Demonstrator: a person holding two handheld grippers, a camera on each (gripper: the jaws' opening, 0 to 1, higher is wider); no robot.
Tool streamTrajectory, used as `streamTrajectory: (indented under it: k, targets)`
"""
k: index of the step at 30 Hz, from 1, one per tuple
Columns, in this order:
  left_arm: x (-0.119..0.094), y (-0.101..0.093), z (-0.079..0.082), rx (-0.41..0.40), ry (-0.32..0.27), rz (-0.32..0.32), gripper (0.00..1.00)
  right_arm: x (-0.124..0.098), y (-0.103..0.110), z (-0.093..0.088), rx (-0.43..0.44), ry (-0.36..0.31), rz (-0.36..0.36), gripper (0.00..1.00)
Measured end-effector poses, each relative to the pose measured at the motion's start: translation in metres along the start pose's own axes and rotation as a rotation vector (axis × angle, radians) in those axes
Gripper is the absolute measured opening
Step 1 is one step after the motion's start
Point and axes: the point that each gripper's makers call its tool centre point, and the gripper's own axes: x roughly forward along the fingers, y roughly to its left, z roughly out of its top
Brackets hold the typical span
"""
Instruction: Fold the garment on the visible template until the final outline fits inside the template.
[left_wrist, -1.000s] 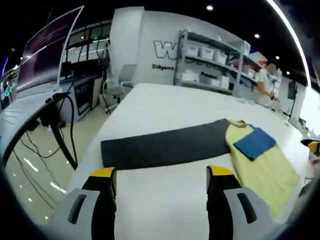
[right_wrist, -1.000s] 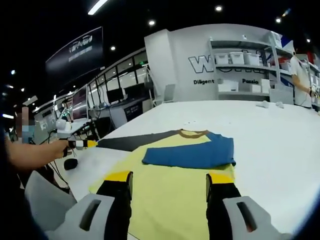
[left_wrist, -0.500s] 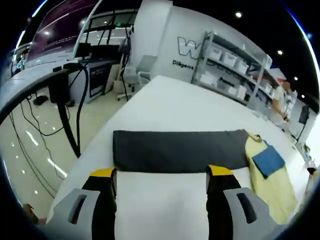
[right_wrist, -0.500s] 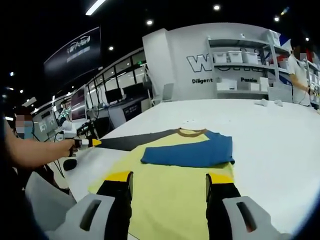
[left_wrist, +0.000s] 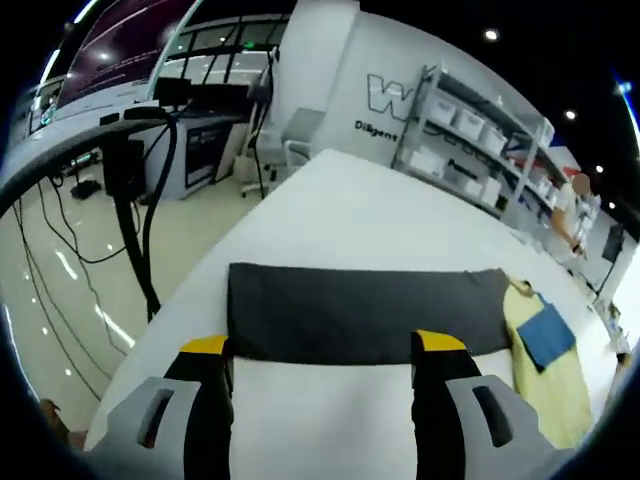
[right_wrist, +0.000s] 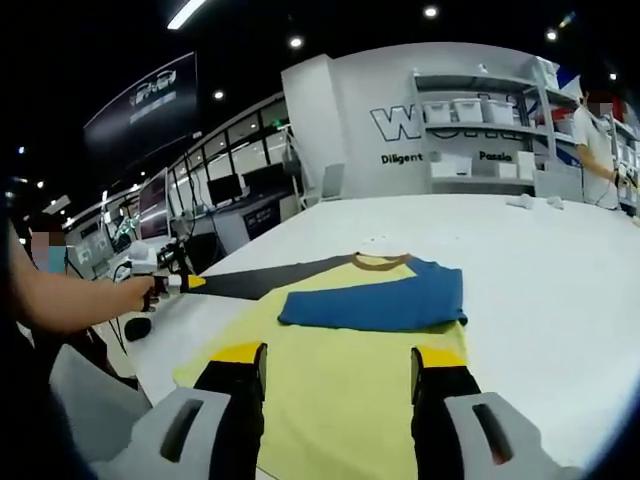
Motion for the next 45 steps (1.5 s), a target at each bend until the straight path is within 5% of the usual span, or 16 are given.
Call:
streamTrajectory:
  k: [14, 36, 45]
  targets:
    - [0.006, 0.025, 0.004, -0.001, -0.018, 0.117, 0.43, 0.002, 0.000, -0.004, 0.001, 0.017, 0.003, 0.54]
    - [0.018, 0.037, 0.001, -0.048, -0.024, 0.203, 0.01, 0.005, 0.002, -0.012, -0.002, 0.052, 0.022, 0.48]
    - [0.014, 0.030, 0.004, 0.007, -0.040, 0.198, 0.00, 0.005, 0.004, -0.013, -0.001, 0.058, 0.030, 0.47]
